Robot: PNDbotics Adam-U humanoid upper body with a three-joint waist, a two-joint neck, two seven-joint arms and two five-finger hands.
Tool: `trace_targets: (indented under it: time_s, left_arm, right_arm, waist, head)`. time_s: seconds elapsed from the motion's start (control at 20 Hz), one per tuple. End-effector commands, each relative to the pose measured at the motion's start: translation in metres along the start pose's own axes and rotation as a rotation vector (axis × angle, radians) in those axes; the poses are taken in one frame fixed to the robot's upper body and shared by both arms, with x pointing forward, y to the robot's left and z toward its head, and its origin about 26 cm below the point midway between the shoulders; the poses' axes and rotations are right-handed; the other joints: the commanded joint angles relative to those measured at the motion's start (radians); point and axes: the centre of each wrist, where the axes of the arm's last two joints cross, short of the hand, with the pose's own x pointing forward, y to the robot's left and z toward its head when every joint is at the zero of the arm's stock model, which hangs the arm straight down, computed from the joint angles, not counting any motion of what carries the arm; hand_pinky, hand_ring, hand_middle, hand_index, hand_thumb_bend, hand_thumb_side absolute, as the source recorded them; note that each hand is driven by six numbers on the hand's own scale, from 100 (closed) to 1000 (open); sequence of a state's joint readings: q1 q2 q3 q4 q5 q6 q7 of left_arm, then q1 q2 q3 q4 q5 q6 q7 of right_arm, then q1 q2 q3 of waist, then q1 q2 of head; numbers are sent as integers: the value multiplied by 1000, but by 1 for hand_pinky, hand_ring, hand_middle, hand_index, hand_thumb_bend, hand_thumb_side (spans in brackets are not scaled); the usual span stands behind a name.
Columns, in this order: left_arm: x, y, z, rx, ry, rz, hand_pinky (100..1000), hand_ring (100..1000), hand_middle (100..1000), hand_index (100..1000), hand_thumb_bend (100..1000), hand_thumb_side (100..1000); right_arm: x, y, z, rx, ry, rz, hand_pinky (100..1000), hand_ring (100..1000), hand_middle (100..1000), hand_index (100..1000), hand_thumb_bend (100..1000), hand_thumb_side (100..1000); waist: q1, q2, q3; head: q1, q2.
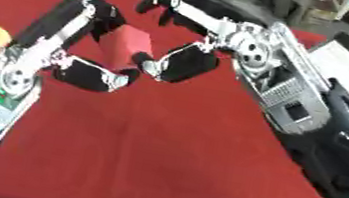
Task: Pick up the objects with one hand, pass them to the other hand, and then place them into the box on the other side of the table.
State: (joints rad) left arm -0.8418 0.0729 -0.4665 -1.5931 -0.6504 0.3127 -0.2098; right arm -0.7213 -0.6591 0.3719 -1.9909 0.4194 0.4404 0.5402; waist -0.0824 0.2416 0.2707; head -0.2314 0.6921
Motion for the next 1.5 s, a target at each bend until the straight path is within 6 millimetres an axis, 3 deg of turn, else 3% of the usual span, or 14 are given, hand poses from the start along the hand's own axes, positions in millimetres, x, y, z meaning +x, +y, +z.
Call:
trace_targets:
  time_s: [0.05, 0.35, 0.6, 1.5]
  left_arm:
    - [12, 10, -3, 26, -40, -8, 567, 478, 364, 422, 100, 100]
    - [7, 7, -5, 10, -18, -29, 563, 478, 365, 424, 100, 100]
    - [7, 8, -5, 11, -19, -36, 562, 478, 364, 423, 100, 100]
    - [14, 12, -5, 68, -28, 4, 551, 464, 344, 412, 100, 100]
  right_arm:
    - [2, -8, 3, -34, -1, 20, 833, 808, 894, 867, 319, 228]
    - [-3, -27, 10, -69, -16, 30, 830, 805, 892, 866, 312, 222]
    - [-5, -31, 12, -62, -26, 25, 829, 804, 893, 865, 310, 231]
    - [-4, -13, 7, 0, -11, 25, 829, 811, 894, 869, 333, 259]
  waist:
    - [3, -15, -2]
    - [3, -15, -7]
    - [5, -15, -9]
    - [8, -17, -4]
  head:
    - [3, 1]
    - [18, -2]
    - [24, 0]
    - [21, -12]
